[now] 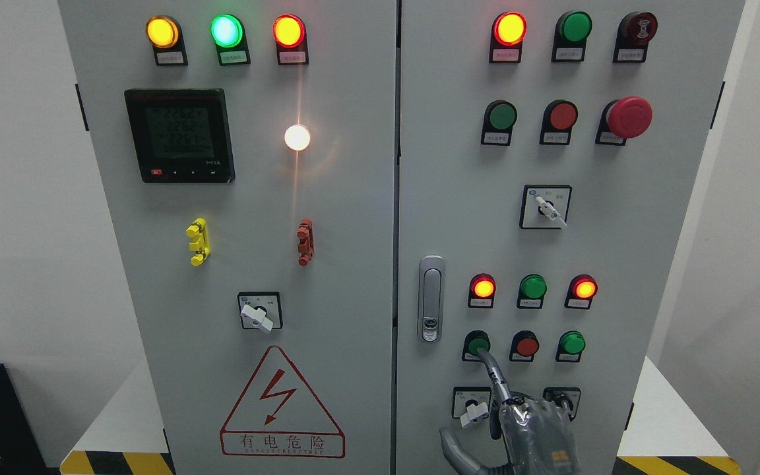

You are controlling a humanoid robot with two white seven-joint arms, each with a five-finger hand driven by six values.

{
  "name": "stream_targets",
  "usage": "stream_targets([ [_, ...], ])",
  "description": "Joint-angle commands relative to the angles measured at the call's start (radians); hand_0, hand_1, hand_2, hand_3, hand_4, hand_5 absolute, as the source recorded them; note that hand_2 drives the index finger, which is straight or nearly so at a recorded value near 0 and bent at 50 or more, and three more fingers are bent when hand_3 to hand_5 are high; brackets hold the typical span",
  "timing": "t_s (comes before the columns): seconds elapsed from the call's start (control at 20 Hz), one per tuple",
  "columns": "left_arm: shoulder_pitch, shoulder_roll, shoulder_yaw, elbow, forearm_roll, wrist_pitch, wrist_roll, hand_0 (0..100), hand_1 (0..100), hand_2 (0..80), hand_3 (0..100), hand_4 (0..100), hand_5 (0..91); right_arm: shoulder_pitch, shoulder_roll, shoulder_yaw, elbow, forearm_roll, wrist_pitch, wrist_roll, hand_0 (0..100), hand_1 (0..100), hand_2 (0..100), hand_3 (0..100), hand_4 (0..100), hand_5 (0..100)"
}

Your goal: Press green start button

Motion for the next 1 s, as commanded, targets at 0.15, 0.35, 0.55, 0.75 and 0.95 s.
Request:
stream_targets([
  [0.15, -0.028, 0.0, 0.0, 0.029, 0.0, 0.0, 0.0, 12, 56, 0.0, 0, 0, 0.0, 0.046, 0.0, -0.006, -0.081, -0.161, -0.038, 0.019, 37, 33, 10, 90, 84, 100],
  [0.35, -0.028, 0.0, 0.0, 0.029, 0.0, 0.0, 0.0, 12, 56, 0.0, 0, 0, 0.0, 0.079, 0.0, 0.008, -0.139, -0.326, -0.027, 0.071, 36, 33, 6, 89, 86, 100],
  [0.55, -0.028, 0.0, 0.0, 0.029, 0.0, 0.0, 0.0, 12, 56, 0.0, 0, 0, 0.0, 0.102, 0.0, 0.043, -0.224, -0.462, 0.034, 0.084, 33, 32, 5, 86, 86, 100],
  [0.75, -0.028, 0.0, 0.0, 0.029, 0.0, 0.0, 0.0, 12, 56, 0.0, 0, 0, 0.0, 0.17, -0.006, 0.067, -0.331, -0.714, 0.149, 0.171, 29, 31, 4, 78, 82, 100],
  [0.95, -0.028, 0.0, 0.0, 0.029, 0.0, 0.0, 0.0, 12, 56, 0.0, 0, 0, 0.0, 0.19, -0.003, 0.077, -0.36, -0.822, 0.2, 0.172, 19, 27, 1, 53, 56, 69],
])
